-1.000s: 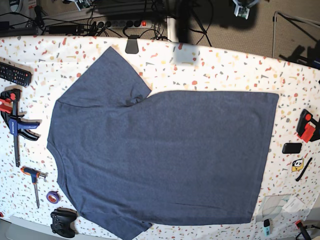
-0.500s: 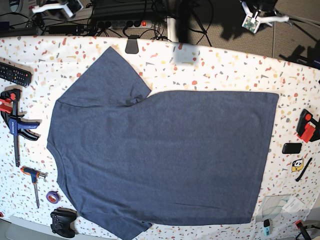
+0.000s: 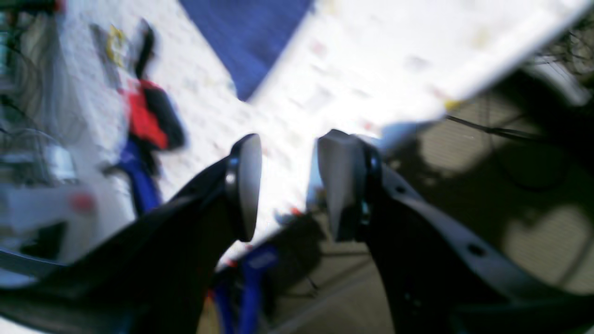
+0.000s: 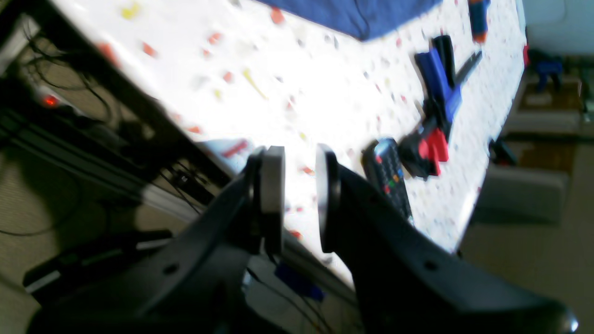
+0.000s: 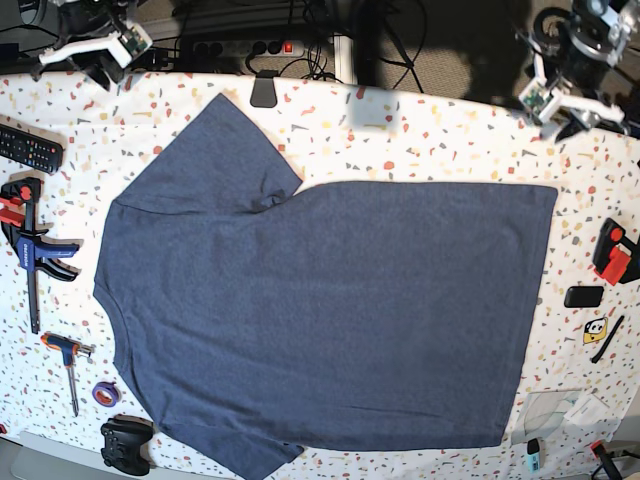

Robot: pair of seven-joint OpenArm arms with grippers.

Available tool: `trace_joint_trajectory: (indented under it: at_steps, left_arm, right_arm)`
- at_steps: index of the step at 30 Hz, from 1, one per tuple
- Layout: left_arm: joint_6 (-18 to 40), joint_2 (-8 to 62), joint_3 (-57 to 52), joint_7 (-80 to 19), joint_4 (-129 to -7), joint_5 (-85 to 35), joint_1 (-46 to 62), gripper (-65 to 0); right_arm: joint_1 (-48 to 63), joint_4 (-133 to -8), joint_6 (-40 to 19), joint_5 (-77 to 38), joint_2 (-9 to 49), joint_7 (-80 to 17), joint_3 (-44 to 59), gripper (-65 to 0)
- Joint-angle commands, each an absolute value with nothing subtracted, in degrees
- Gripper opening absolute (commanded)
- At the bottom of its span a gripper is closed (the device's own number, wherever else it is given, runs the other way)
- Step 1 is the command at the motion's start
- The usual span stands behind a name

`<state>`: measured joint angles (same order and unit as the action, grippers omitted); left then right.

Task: Fold the T-shirt properly
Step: 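Move the left gripper to the shirt's hem corner and grasp it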

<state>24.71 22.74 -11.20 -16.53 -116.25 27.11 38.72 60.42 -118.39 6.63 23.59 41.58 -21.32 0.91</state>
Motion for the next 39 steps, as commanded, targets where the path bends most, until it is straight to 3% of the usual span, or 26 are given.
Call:
trace_joint_trajectory:
  at_steps: [1, 10, 25, 28, 34, 37, 39]
  left_arm:
    - [25.3, 24.3, -11.5, -15.7, -117.3, 27.0, 38.3, -41.7]
    - [28.1, 28.3, -7.6, -13.7, -112.1, 27.0, 28.2, -41.7]
    - [27.4, 30.3, 9.8, -18.0, -90.1, 36.4, 12.8, -41.8]
    - [24.4, 30.4, 11.4, -18.0, -86.4, 39.0, 11.3, -41.8]
    - [24.4, 30.5, 11.4, -18.0, -84.1, 38.9, 7.8, -41.8]
    - [30.5, 30.5, 11.4, -18.4, -84.1, 38.1, 6.7, -42.8]
    - [33.9, 30.5, 11.4, -18.6, -84.1, 36.7, 6.7, -47.5]
  right_arm:
    - [60.4, -119.4, 7.9, 23.8, 42.1, -22.0, 1.1, -52.8]
    - [58.5, -119.4, 14.1, 23.6, 42.1, -24.7, 1.1, -52.8]
    - [57.3, -119.4, 14.3, 23.6, 42.1, -26.0, 1.1, -52.9]
    - [57.3, -119.4, 14.6, 23.6, 42.1, -26.0, 1.1, -52.9]
    - [57.1, -119.4, 14.6, 23.6, 42.1, -26.0, 1.1, -52.9]
    - [57.1, -119.4, 14.6, 23.6, 42.1, -26.0, 1.1, -52.9]
    - [57.1, -119.4, 14.6, 23.6, 42.1, -26.0, 1.1, -52.9]
